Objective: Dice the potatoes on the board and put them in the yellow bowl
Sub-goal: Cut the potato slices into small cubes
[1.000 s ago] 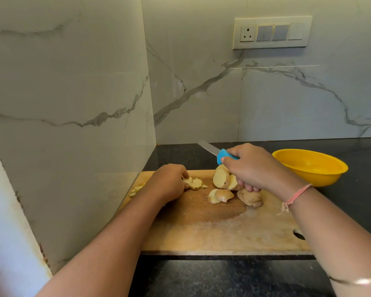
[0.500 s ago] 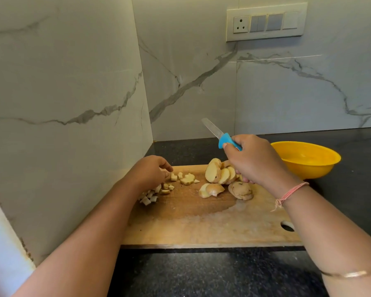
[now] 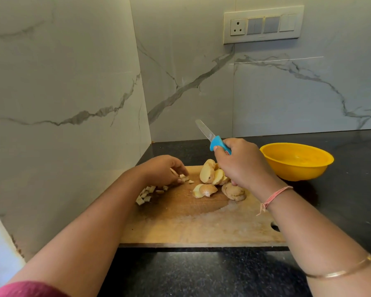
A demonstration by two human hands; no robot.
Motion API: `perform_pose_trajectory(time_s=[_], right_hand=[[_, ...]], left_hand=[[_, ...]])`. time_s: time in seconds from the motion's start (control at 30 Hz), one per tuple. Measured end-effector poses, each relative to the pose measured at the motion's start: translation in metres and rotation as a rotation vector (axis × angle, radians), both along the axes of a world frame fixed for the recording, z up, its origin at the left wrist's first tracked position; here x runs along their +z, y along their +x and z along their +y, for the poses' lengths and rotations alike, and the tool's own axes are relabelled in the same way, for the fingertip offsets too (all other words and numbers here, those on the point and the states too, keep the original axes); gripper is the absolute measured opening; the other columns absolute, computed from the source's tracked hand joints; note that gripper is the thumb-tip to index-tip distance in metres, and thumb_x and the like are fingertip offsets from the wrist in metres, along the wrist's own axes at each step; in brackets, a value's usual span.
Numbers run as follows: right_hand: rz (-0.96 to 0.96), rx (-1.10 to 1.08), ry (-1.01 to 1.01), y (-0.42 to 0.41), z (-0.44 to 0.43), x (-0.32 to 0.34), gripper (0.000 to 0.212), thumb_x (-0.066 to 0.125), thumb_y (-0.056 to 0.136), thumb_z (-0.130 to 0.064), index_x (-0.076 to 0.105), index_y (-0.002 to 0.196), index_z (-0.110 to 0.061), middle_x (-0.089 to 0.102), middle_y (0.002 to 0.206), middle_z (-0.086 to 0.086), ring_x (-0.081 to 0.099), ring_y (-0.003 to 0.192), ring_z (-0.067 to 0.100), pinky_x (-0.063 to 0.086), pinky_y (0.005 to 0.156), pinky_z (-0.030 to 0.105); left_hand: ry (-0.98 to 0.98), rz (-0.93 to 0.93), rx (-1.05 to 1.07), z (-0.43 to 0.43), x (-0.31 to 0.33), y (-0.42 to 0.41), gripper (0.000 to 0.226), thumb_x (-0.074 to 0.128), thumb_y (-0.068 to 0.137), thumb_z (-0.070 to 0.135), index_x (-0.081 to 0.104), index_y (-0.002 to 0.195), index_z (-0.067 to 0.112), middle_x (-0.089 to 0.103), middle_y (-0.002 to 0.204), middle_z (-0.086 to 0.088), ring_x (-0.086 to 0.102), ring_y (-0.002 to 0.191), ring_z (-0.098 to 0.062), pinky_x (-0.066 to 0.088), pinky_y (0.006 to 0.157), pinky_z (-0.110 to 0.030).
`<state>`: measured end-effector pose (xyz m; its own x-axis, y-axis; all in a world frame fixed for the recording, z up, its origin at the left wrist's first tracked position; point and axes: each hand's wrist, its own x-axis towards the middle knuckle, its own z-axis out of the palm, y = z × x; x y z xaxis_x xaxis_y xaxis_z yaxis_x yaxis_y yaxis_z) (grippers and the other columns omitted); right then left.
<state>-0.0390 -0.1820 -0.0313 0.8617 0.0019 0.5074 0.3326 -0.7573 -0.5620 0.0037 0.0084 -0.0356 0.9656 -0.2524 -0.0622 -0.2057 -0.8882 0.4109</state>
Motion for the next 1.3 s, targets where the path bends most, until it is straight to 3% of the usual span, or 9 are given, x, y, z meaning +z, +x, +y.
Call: perform_pose_trajectory(time_s=[0.2, 0.3, 0.43, 0.53, 0.67, 0.83, 0.97, 1.2, 1.3], right_hand=[[-0.009, 0.011, -0.007, -0.001, 0.000, 0.000, 0.038, 0.040, 0.099, -0.033, 0.053, 0.129, -0.013, 0.055, 0.091, -0.001, 0.056, 0.067, 0.012, 0.052, 0.061, 0.024], [-0.008, 0.005, 0.004, -0.001, 0.000, -0.001, 0.038, 0.040, 0.099, -0.033, 0.053, 0.128, -0.013, 0.054, 0.091, -0.001, 0.056, 0.067, 0.012, 0.052, 0.061, 0.023], [-0.010, 0.000, 0.007, 0.000, 0.000, -0.002, 0.038, 0.040, 0.099, -0.033, 0.053, 0.128, -0.013, 0.055, 0.091, -0.001, 0.054, 0.065, 0.011, 0.049, 0.058, 0.021], [-0.013, -0.008, 0.003, 0.002, 0.000, -0.003, 0.038, 0.040, 0.099, -0.033, 0.053, 0.128, -0.012, 0.054, 0.091, -0.002, 0.053, 0.064, 0.011, 0.047, 0.056, 0.018], [0.002, -0.015, 0.014, 0.003, -0.001, -0.003, 0.035, 0.041, 0.099, -0.033, 0.055, 0.124, -0.012, 0.055, 0.089, -0.001, 0.053, 0.062, 0.012, 0.049, 0.058, 0.021], [-0.004, -0.016, -0.004, 0.004, 0.000, -0.004, 0.035, 0.041, 0.099, -0.033, 0.055, 0.124, -0.012, 0.053, 0.089, -0.002, 0.052, 0.061, 0.011, 0.048, 0.057, 0.019], [-0.001, -0.026, -0.002, 0.004, -0.001, -0.003, 0.036, 0.041, 0.099, -0.034, 0.054, 0.124, -0.012, 0.054, 0.088, -0.002, 0.055, 0.064, 0.012, 0.051, 0.060, 0.023], [0.011, -0.022, 0.004, 0.003, 0.000, -0.002, 0.036, 0.041, 0.099, -0.034, 0.054, 0.124, -0.013, 0.056, 0.089, -0.001, 0.056, 0.066, 0.013, 0.053, 0.062, 0.025], [0.010, -0.026, 0.007, 0.003, -0.001, -0.002, 0.036, 0.041, 0.099, -0.034, 0.054, 0.125, -0.013, 0.057, 0.092, 0.000, 0.058, 0.070, 0.014, 0.054, 0.065, 0.027]], left_hand=[[0.104, -0.075, 0.121, 0.027, 0.003, -0.004, 0.033, 0.058, 0.088, -0.006, 0.066, 0.108, 0.018, 0.067, 0.110, 0.001, 0.061, 0.092, -0.008, 0.048, 0.078, -0.016], [0.088, -0.109, 0.151, 0.031, 0.003, -0.006, 0.038, 0.053, 0.087, -0.010, 0.064, 0.106, 0.021, 0.066, 0.111, 0.001, 0.061, 0.095, -0.009, 0.051, 0.081, -0.020], [-0.022, -0.226, 0.096, 0.011, 0.005, -0.007, 0.024, 0.063, 0.090, 0.010, 0.064, 0.109, 0.024, 0.064, 0.113, 0.003, 0.058, 0.099, -0.009, 0.049, 0.086, -0.022], [0.009, -0.161, -0.019, -0.012, 0.001, -0.005, 0.017, 0.065, 0.090, 0.026, 0.065, 0.106, 0.031, 0.061, 0.118, 0.007, 0.055, 0.106, -0.009, 0.048, 0.089, -0.025], [0.090, -0.089, -0.067, -0.022, -0.005, -0.003, 0.022, 0.058, 0.094, 0.016, 0.065, 0.114, 0.023, 0.062, 0.121, 0.002, 0.057, 0.108, -0.013, 0.046, 0.092, -0.024], [0.183, -0.119, 0.041, -0.005, 0.002, -0.007, 0.014, 0.061, 0.092, 0.017, 0.066, 0.105, 0.021, 0.065, 0.110, 0.002, 0.060, 0.093, -0.012, 0.050, 0.083, -0.025], [0.288, -0.147, 0.124, 0.013, 0.008, -0.011, 0.015, 0.061, 0.092, 0.018, 0.067, 0.105, 0.022, 0.064, 0.111, 0.002, 0.058, 0.099, -0.013, 0.047, 0.084, -0.026], [0.232, -0.180, 0.172, 0.021, 0.021, -0.019, 0.051, 0.041, 0.088, -0.014, 0.067, 0.115, 0.020, 0.057, 0.129, -0.004, 0.054, 0.117, -0.019, 0.044, 0.084, -0.022], [0.176, -0.176, 0.108, 0.013, 0.024, -0.018, 0.028, 0.053, 0.094, 0.005, 0.068, 0.113, 0.021, 0.062, 0.123, 0.000, 0.057, 0.109, -0.015, 0.043, 0.083, -0.022]])
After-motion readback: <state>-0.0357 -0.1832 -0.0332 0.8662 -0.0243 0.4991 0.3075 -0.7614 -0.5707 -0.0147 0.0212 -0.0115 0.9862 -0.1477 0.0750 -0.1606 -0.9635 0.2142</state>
